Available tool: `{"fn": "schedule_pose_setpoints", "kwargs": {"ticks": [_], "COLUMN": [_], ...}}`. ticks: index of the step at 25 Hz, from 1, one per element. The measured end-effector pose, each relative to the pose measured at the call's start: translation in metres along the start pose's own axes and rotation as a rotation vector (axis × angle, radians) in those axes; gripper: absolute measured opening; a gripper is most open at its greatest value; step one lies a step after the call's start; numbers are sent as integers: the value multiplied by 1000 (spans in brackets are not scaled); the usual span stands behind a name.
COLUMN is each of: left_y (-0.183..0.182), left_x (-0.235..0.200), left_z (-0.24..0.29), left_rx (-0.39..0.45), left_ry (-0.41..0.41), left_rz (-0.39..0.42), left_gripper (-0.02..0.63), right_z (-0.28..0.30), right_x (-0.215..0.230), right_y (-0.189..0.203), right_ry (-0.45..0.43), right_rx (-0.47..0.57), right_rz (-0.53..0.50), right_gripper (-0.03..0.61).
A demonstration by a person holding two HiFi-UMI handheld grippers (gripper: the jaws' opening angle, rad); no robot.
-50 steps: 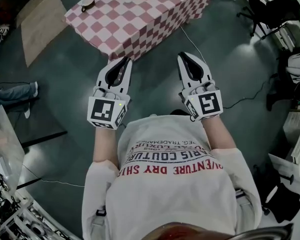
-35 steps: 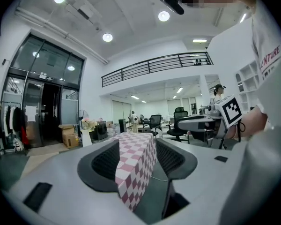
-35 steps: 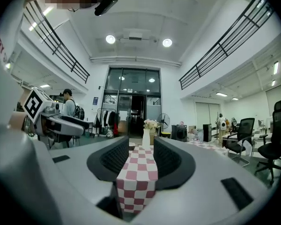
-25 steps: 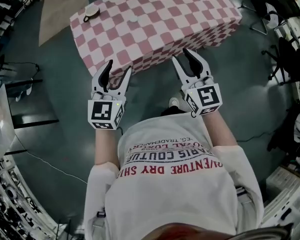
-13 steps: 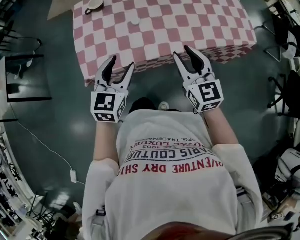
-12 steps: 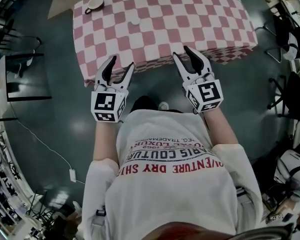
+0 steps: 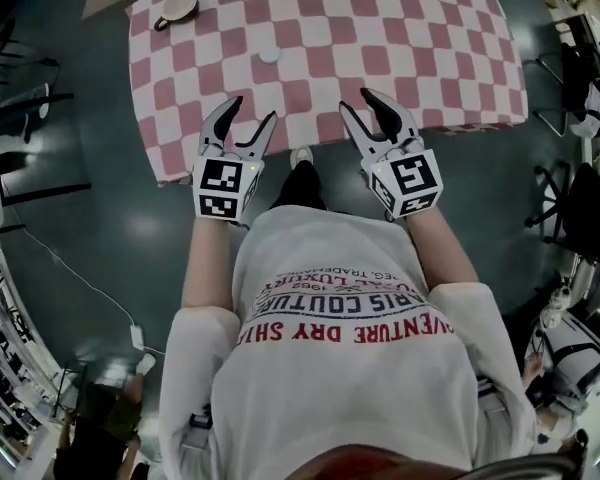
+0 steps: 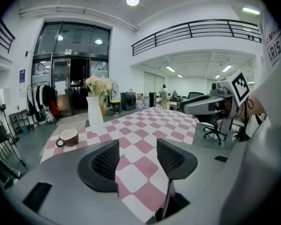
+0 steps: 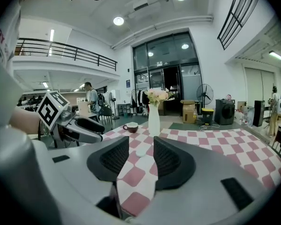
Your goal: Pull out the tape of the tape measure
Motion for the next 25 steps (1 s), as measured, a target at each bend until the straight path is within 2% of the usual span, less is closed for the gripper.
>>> {"fn": "schedule_pose_setpoints", "kwargs": {"ticks": [7, 11, 15, 21, 25], "left_y": [18, 35, 48, 59, 63], "left_x": [-46, -58, -65, -80, -83], "left_z": [85, 128, 162, 201, 217], "left_rx": [-131, -242, -336, -459, -516], "left_ry": [93, 166, 270, 365, 421], "left_rz": [26, 93, 169, 249, 272], "left_gripper": [256, 268, 284, 305, 308], "right_z": [76, 107, 126, 142, 151], "right_x": [37, 49, 58, 69, 78], "right_y": [-5, 5, 15, 19, 17], "right_ry": [-11, -17, -11, 0, 2], "right_rx": [-79, -127, -170, -202, -208], "right_rz": [-2, 12, 28, 56, 67], "right_gripper": [161, 161, 161, 161, 161]}}
Point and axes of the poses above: the fingertips, and each gripper's own axes: z forward along the fingers, x to its right, y out of its underside, the point moved 8 cm from there along -z, backward along the fingers, and after that the axes turned 6 degrees about z, right-handed, at the moved point
